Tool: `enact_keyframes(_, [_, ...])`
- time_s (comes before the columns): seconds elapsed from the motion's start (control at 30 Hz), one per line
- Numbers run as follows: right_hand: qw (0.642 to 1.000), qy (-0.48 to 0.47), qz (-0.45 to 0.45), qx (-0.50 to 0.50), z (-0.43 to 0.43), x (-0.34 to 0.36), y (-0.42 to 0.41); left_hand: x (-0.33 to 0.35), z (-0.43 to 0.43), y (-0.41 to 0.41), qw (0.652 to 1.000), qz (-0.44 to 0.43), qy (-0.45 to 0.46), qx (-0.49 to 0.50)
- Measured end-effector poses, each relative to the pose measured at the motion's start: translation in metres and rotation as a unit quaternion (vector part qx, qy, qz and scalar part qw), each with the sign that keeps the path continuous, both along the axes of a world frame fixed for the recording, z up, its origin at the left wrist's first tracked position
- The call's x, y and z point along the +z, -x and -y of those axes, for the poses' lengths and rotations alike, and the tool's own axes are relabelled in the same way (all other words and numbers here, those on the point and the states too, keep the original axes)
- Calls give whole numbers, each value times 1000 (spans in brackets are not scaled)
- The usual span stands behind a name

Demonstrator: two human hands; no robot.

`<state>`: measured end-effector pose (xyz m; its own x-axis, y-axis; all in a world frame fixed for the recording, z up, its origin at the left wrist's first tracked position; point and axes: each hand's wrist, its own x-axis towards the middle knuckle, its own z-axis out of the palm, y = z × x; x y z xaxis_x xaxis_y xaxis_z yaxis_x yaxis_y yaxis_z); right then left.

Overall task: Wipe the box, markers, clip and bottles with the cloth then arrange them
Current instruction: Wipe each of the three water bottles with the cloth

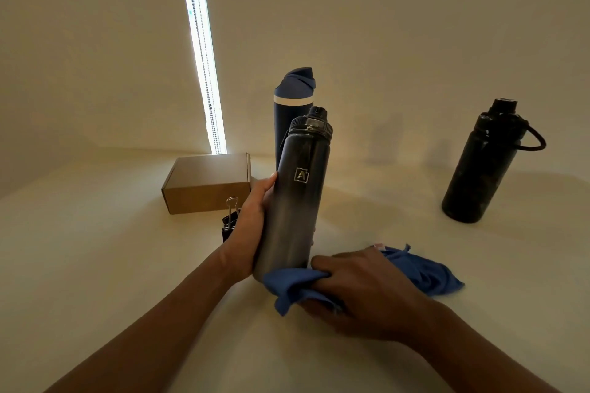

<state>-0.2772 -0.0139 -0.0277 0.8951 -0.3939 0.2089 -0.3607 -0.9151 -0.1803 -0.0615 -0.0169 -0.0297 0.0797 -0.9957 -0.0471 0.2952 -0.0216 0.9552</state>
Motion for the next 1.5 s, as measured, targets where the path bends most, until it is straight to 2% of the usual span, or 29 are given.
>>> enact_keyframes(0.03, [1000, 16, 12, -20, 3, 0, 2, -2, 1, -1, 1000, 7, 0, 5])
enact_keyframes(0.13, [984, 71, 137, -90, 20, -9, 5, -6, 2, -2, 1000, 23, 5, 8])
enact_keyframes(0.2, [972, 88, 180, -126, 25, -11, 3, -9, 2, -2, 999, 30, -1, 15])
enact_keyframes(0.23, [976, 66, 168, -119, 23, -13, 2, -7, 1, 0, 999, 30, -5, 23])
enact_keyframes(0.3, [993, 1, 84, -87, 15, -12, 3, -6, 1, 2, 999, 18, -13, 32])
enact_keyframes(0.4, [999, -48, 4, -14, 10, -7, 7, -3, -3, 3, 1000, -11, -19, -3])
enact_keyframes(0.6, [999, -10, -4, 38, -2, 4, 0, 0, -4, 1, 998, -37, 5, -50])
enact_keyframes(0.7, [1000, -24, -9, -18, 1, 9, 3, 0, -2, 2, 997, -24, 26, -64])
enact_keyframes(0.8, [986, 62, 113, -106, 10, 12, 6, -1, 4, 3, 998, -4, 26, -62])
enact_keyframes(0.9, [944, 139, 226, -193, 21, 18, 7, -4, 1, 8, 997, 22, 47, -54])
enact_keyframes(1.0, [933, 47, 334, -126, 31, 11, 0, -2, 1, 11, 996, 33, 49, -63])
enact_keyframes(1.03, [935, 62, 326, -125, 31, 2, -1, -1, 1, 11, 996, 39, 61, -51])
enact_keyframes(1.1, [964, 92, 232, -94, 30, 1, 3, -3, 3, 8, 998, 17, 55, -23])
enact_keyframes(1.17, [992, 25, 110, -58, 14, 8, 6, 0, -3, 10, 999, -8, 36, -38])
enact_keyframes(1.23, [999, -9, 31, -8, 1, 8, 5, -1, -5, 8, 998, -14, 31, -45])
enact_keyframes(1.37, [998, -30, 15, 48, -8, 9, -3, -2, -3, 6, 997, -28, 49, -44])
enact_keyframes(1.5, [999, -16, 13, 50, -12, 14, -3, -1, -5, 5, 997, -28, 55, -48])
